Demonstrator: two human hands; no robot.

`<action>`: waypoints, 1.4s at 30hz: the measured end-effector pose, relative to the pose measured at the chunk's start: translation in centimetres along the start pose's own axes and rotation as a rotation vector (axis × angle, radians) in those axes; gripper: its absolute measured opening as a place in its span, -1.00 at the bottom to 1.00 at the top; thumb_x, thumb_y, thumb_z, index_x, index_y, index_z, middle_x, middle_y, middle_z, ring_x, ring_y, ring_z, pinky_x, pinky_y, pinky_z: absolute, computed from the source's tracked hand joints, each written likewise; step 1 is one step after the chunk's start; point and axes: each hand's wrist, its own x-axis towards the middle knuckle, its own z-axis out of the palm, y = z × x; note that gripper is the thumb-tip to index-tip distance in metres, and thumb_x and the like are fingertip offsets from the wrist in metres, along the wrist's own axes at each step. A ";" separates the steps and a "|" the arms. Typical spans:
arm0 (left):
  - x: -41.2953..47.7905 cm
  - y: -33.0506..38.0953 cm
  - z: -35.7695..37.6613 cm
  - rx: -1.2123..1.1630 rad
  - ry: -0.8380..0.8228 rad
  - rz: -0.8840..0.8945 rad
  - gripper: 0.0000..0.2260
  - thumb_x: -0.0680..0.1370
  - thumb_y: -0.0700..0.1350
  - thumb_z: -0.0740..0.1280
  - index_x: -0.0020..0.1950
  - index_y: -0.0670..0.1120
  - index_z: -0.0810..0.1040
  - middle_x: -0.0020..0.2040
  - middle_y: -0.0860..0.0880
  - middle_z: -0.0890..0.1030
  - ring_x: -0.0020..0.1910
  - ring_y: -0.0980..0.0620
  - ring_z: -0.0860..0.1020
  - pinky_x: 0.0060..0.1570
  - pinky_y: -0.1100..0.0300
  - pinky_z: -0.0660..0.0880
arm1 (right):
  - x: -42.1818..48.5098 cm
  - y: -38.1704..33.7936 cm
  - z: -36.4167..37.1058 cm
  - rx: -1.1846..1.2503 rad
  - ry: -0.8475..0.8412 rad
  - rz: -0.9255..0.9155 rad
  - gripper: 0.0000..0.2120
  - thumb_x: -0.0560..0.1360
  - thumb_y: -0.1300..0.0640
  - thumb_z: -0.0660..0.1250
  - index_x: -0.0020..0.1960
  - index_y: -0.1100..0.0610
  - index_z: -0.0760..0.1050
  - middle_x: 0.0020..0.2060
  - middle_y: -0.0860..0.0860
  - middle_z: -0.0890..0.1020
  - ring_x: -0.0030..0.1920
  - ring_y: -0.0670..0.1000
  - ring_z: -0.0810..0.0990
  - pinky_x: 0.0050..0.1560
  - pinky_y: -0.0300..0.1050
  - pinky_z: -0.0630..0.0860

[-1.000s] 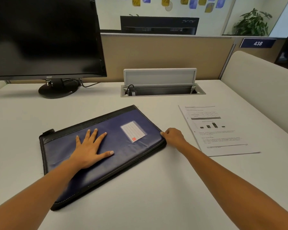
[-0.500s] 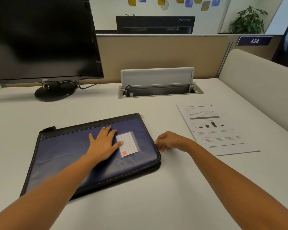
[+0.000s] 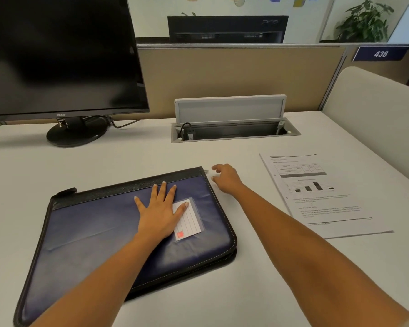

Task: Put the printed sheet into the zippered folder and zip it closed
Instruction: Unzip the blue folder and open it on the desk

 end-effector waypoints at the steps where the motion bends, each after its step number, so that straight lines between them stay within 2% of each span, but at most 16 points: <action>1: 0.0 0.0 0.1 0.003 0.005 0.000 -0.42 0.54 0.28 -0.07 0.50 0.09 -0.08 0.55 0.01 -0.09 0.51 -0.01 -0.16 0.34 -0.35 -0.20 | 0.6 -0.1 0.2 -0.017 0.001 0.002 -0.64 0.51 0.28 0.23 0.30 0.19 0.38 0.29 0.19 0.43 0.26 0.19 0.42 0.28 0.01 0.40; 4: -0.1 0.0 0.1 0.013 0.012 0.001 -0.41 0.54 0.28 -0.08 0.50 0.09 -0.09 0.55 0.00 -0.10 0.51 -0.02 -0.16 0.35 -0.35 -0.20 | 1.8 -0.4 0.9 -0.057 -0.005 -0.005 -0.62 0.50 0.34 0.21 0.31 0.18 0.38 0.28 0.20 0.45 0.27 0.20 0.41 0.29 0.06 0.42; 7: -0.1 0.0 0.3 0.017 0.014 0.002 -0.42 0.54 0.28 -0.09 0.50 0.09 -0.09 0.55 0.00 -0.10 0.51 -0.02 -0.15 0.35 -0.34 -0.20 | 2.3 -0.7 1.5 -0.063 0.016 -0.027 -0.67 0.50 0.25 0.25 0.27 0.20 0.43 0.25 0.19 0.49 0.25 0.20 0.43 0.25 0.07 0.45; 11: -0.1 0.0 0.4 0.019 0.026 0.001 -0.42 0.53 0.28 -0.09 0.50 0.09 -0.10 0.55 0.00 -0.10 0.51 -0.02 -0.15 0.35 -0.34 -0.20 | 2.8 -0.7 2.0 -0.029 0.082 -0.021 -0.76 0.52 0.21 0.24 0.16 0.22 0.53 0.15 0.18 0.58 0.14 0.17 0.52 0.14 -0.01 0.51; 15: -0.2 0.1 0.4 0.026 0.035 -0.004 -0.42 0.53 0.28 -0.09 0.50 0.09 -0.09 0.55 0.01 -0.09 0.51 -0.02 -0.15 0.36 -0.33 -0.19 | 2.9 -0.7 2.1 -0.005 0.147 -0.014 -0.80 0.51 0.23 0.24 0.07 0.23 0.58 0.04 0.18 0.64 0.01 0.14 0.59 -0.07 -0.15 0.45; 20: -0.3 0.1 0.5 0.038 0.060 -0.016 -0.41 0.52 0.30 -0.11 0.49 0.12 -0.10 0.55 0.04 -0.07 0.51 0.01 -0.12 0.38 -0.31 -0.15 | 2.5 -0.2 2.5 -0.021 0.216 -0.036 -0.80 0.52 0.23 0.22 0.03 0.21 0.60 -0.01 0.16 0.65 -0.05 0.13 0.60 -0.15 -0.17 0.42; 31: -0.4 0.2 0.3 0.037 0.048 -0.039 -0.39 0.52 0.31 -0.11 0.50 0.10 -0.14 0.55 0.05 -0.09 0.51 0.02 -0.14 0.40 -0.28 -0.16 | 0.4 1.7 2.9 -0.027 0.258 -0.135 -0.81 0.52 0.22 0.21 -0.04 0.21 0.59 -0.08 0.13 0.62 -0.05 0.06 0.52 -0.19 -0.17 0.35; 42: -0.5 0.3 0.1 0.021 0.046 -0.042 -0.40 0.52 0.31 -0.10 0.50 0.10 -0.12 0.55 0.04 -0.08 0.51 0.03 -0.13 0.40 -0.28 -0.16 | -3.8 3.4 2.2 -0.007 0.209 -0.202 -0.84 0.50 0.25 0.23 -0.04 0.23 0.59 -0.10 0.14 0.61 -0.01 0.06 0.47 -0.13 -0.20 0.32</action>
